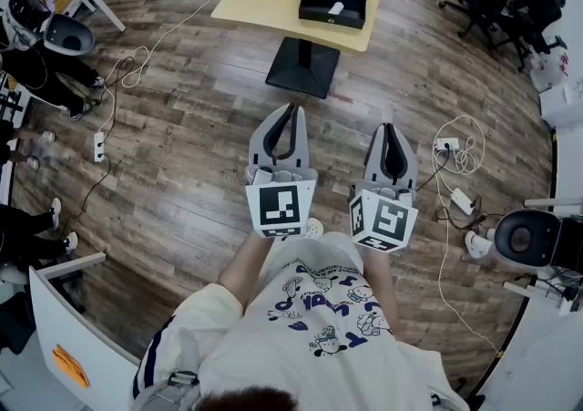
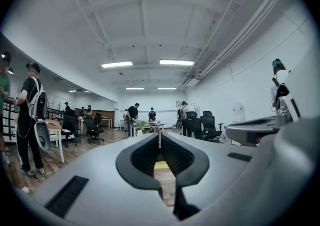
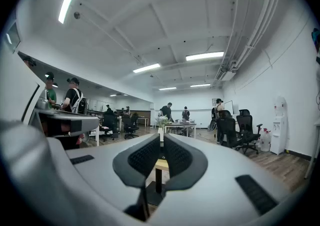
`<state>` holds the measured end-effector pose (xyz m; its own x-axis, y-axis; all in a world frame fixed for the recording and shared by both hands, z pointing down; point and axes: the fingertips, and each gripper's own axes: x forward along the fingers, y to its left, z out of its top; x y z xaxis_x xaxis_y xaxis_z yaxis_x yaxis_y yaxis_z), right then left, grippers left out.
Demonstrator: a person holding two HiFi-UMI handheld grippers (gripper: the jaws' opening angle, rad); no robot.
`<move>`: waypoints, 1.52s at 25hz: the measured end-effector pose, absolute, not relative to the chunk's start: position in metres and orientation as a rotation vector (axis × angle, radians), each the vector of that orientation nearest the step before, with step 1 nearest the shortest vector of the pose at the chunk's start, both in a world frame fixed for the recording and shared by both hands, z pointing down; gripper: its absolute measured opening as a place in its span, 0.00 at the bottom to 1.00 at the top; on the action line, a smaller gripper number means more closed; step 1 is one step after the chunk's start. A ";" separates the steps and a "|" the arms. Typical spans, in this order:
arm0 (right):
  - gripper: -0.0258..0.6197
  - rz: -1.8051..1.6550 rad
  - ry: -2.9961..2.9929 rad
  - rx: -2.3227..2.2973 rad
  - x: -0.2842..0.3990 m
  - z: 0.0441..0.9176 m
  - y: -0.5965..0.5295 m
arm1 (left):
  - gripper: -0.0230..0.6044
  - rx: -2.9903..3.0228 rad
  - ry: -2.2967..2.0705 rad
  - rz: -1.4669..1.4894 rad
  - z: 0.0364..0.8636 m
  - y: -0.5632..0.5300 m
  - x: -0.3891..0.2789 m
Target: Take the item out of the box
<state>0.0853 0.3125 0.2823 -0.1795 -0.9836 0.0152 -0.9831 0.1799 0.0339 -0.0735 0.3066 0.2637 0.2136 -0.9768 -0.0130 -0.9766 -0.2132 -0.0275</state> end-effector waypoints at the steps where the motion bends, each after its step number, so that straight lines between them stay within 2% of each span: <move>1: 0.11 -0.030 -2.386 1.989 0.086 0.282 0.313 | 0.08 -2.424 1.951 -0.013 0.264 0.307 -0.073; 38: 0.11 0.068 -2.348 2.016 0.052 0.306 0.261 | 0.08 -2.495 1.918 -0.039 0.283 0.250 -0.105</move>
<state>0.0524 0.2614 0.3060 -0.1511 -0.9865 0.0637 -0.9885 0.1512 -0.0035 -0.1050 0.2496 0.2828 0.2568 -0.9662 0.0229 -0.9663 -0.2571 -0.0108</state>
